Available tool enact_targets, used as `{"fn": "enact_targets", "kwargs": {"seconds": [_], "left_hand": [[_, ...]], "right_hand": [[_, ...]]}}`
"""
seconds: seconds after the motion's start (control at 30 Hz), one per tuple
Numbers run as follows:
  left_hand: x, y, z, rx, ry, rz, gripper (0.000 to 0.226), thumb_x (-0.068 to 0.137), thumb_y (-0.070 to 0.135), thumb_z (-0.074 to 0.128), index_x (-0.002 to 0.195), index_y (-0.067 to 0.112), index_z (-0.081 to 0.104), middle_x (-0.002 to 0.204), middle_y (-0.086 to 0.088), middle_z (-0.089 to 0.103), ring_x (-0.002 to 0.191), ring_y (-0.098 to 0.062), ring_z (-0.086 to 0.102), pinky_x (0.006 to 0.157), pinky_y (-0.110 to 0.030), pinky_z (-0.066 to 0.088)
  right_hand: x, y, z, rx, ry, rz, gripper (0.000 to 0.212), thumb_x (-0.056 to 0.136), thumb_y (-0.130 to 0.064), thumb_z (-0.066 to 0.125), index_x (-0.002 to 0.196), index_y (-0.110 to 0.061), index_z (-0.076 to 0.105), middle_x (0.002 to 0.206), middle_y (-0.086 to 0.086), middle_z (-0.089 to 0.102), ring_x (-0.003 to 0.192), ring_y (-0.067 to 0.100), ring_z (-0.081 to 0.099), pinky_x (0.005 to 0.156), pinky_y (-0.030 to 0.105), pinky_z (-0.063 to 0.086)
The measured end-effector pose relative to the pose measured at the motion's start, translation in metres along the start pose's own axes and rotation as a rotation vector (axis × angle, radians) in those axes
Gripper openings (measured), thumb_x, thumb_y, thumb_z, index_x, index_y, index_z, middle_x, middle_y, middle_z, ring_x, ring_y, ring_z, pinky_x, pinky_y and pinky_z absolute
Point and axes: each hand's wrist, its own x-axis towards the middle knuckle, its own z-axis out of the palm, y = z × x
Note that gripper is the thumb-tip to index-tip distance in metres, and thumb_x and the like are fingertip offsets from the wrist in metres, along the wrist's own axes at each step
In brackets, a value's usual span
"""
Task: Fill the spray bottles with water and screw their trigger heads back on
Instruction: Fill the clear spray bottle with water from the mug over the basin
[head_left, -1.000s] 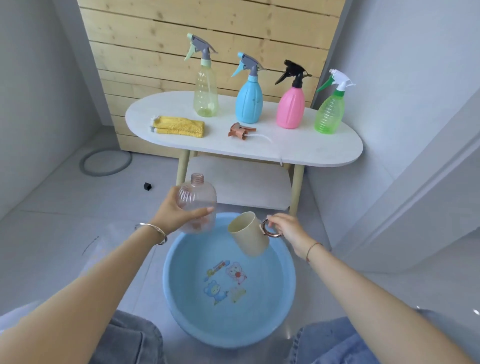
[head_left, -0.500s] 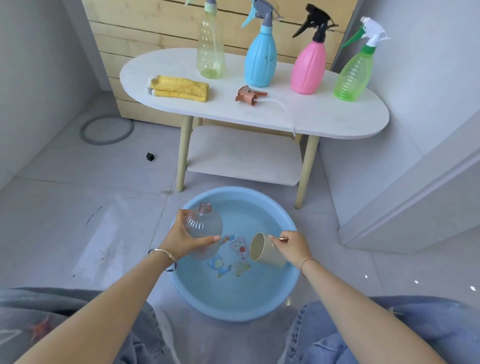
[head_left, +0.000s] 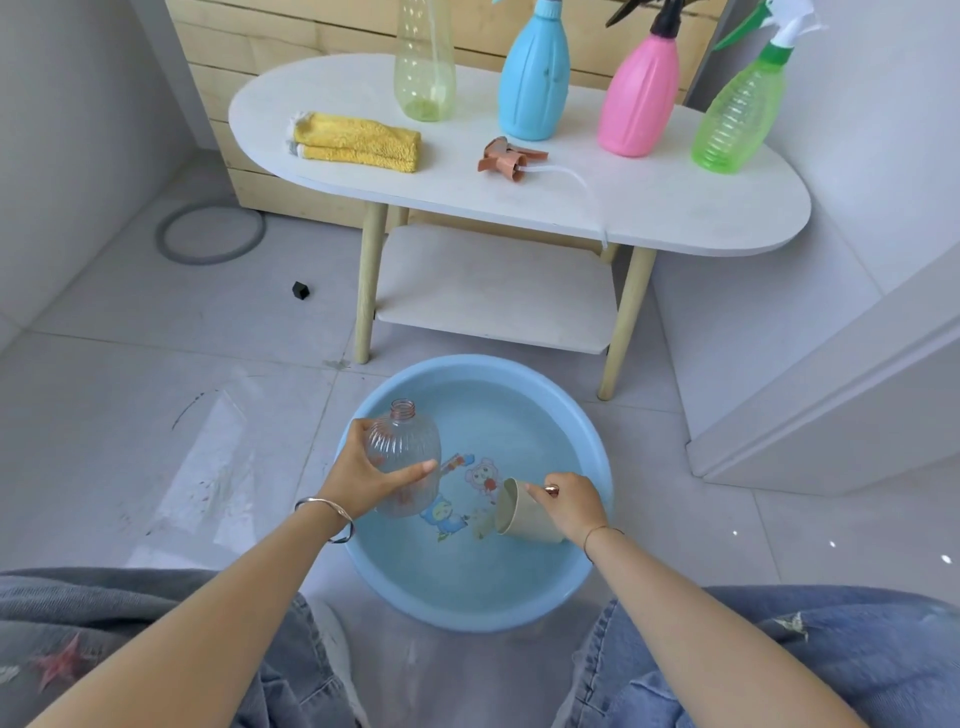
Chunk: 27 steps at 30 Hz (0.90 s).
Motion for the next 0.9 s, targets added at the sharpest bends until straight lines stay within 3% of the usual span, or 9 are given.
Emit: {"fn": "enact_targets", "kwargs": {"seconds": [0.17, 0.33, 0.43, 0.53, 0.7, 0.83, 0.9], "left_hand": [[0.001, -0.002, -0.003, 0.009, 0.012, -0.022, 0.108, 0.036, 0.069, 0.08, 0.126, 0.023, 0.043, 0.124, 0.005, 0.053, 0.114, -0.016, 0.055, 0.096, -0.031, 0.046], [0.002, 0.003, -0.004, -0.007, 0.038, -0.017, 0.107, 0.035, 0.071, 0.079, 0.125, 0.025, 0.045, 0.126, 0.005, 0.055, 0.115, -0.015, 0.055, 0.099, -0.032, 0.046], [0.002, 0.011, -0.004, -0.063, 0.073, 0.001, 0.107, 0.035, 0.068, 0.081, 0.126, 0.024, 0.046, 0.123, 0.007, 0.056, 0.114, -0.015, 0.056, 0.095, -0.029, 0.046], [0.007, 0.027, -0.012, -0.1, 0.113, 0.015, 0.092, 0.052, 0.05, 0.09, 0.127, 0.02, 0.045, 0.123, 0.004, 0.055, 0.109, -0.015, 0.057, 0.088, -0.025, 0.045], [0.017, 0.076, -0.041, -0.096, 0.114, 0.147, 0.106, 0.038, 0.065, 0.085, 0.126, 0.023, 0.044, 0.125, 0.005, 0.055, 0.108, -0.013, 0.058, 0.086, -0.02, 0.047], [0.013, 0.12, -0.058, 0.003, 0.051, 0.292, 0.099, 0.045, 0.06, 0.088, 0.126, 0.024, 0.044, 0.124, 0.01, 0.053, 0.108, -0.01, 0.056, 0.093, -0.024, 0.043], [0.009, 0.133, -0.062, 0.036, 0.047, 0.344, 0.089, 0.051, 0.05, 0.085, 0.126, 0.024, 0.043, 0.122, 0.01, 0.054, 0.109, -0.009, 0.054, 0.091, -0.019, 0.04]], "right_hand": [[0.001, -0.005, 0.011, 0.065, -0.031, -0.012, 0.053, 0.089, -0.038, 0.061, 0.055, -0.016, 0.027, 0.057, 0.003, 0.028, 0.058, 0.019, 0.027, 0.052, 0.033, 0.019], [-0.002, -0.004, 0.01, 0.368, -0.012, 0.085, 0.045, 0.085, -0.029, 0.064, 0.054, -0.015, 0.034, 0.062, 0.007, 0.042, 0.062, 0.018, 0.033, 0.058, 0.029, 0.025], [-0.007, -0.013, -0.004, 0.515, 0.012, 0.11, 0.052, 0.085, -0.025, 0.066, 0.055, -0.019, 0.025, 0.055, -0.001, 0.027, 0.056, 0.014, 0.024, 0.053, 0.027, 0.02], [-0.013, -0.022, -0.023, 0.614, 0.048, 0.126, 0.054, 0.085, -0.024, 0.067, 0.056, -0.022, 0.022, 0.057, -0.003, 0.016, 0.056, 0.014, 0.018, 0.052, 0.029, 0.014], [-0.017, -0.047, -0.067, 0.796, 0.083, 0.081, 0.026, 0.082, -0.031, 0.07, 0.074, -0.008, 0.062, 0.079, 0.003, 0.04, 0.076, 0.017, 0.038, 0.067, 0.029, 0.028], [-0.021, -0.072, -0.114, 0.849, 0.118, -0.004, 0.049, 0.054, -0.055, 0.077, 0.075, -0.013, 0.065, 0.079, 0.004, 0.046, 0.079, 0.018, 0.044, 0.078, 0.031, 0.031], [-0.027, -0.082, -0.138, 0.849, 0.148, -0.055, 0.055, 0.052, -0.056, 0.079, 0.072, -0.007, 0.064, 0.076, 0.001, 0.048, 0.078, 0.016, 0.044, 0.079, 0.029, 0.031]]}}
